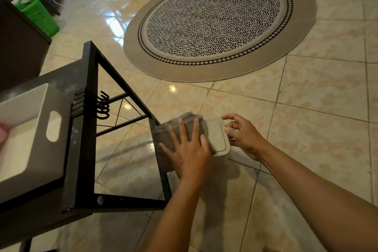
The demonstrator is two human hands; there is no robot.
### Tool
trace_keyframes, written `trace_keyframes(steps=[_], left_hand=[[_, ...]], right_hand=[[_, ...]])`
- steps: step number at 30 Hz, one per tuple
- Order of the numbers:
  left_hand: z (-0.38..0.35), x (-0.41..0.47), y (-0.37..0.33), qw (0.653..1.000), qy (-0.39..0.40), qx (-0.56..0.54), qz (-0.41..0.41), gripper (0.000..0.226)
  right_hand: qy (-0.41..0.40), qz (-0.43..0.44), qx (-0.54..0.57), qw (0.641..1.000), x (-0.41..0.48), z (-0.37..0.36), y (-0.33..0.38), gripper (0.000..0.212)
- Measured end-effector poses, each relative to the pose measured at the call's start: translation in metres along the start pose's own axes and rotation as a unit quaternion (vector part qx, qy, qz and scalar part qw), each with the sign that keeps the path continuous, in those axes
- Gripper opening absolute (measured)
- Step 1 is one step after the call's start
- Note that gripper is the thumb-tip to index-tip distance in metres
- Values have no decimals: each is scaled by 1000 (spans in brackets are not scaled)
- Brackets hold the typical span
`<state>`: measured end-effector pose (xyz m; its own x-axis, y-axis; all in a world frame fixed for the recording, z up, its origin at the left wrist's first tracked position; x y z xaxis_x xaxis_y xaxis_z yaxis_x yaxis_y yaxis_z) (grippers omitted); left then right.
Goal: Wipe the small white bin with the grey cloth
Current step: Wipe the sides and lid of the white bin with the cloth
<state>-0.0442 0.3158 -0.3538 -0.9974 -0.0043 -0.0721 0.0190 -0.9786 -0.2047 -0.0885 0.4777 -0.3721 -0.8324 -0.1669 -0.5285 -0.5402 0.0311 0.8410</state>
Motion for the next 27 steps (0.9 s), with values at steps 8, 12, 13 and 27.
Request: trace_keyframes(steps=[8, 12, 13, 27], left_hand=[[-3, 5, -58, 996, 48, 14, -71, 57], [5, 20, -6, 1000, 18, -3, -14, 58], [5, 15, 5, 1000, 8, -5, 4, 59], [6, 19, 5, 1000, 7, -9, 11, 59]], right_hand=[[23, 4, 5, 1000, 0, -2, 2, 31], [8, 2, 2, 1000, 3, -1, 0, 29], [7, 1, 0, 1000, 4, -2, 0, 29], [5, -4, -7, 1000, 2, -2, 0, 28]])
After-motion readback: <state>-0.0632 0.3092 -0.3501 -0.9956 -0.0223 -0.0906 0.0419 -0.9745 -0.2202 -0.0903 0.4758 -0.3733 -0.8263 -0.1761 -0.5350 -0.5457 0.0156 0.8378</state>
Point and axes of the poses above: each hand's wrist, its own x-axis towards the middle knuckle, its own z-axis out of the back of the hand, y = z × x, the point moved 4 cm from there along x, towards the middle knuckle, and after that the axes turned 12 degrees about -z, right-handed, at the moved point
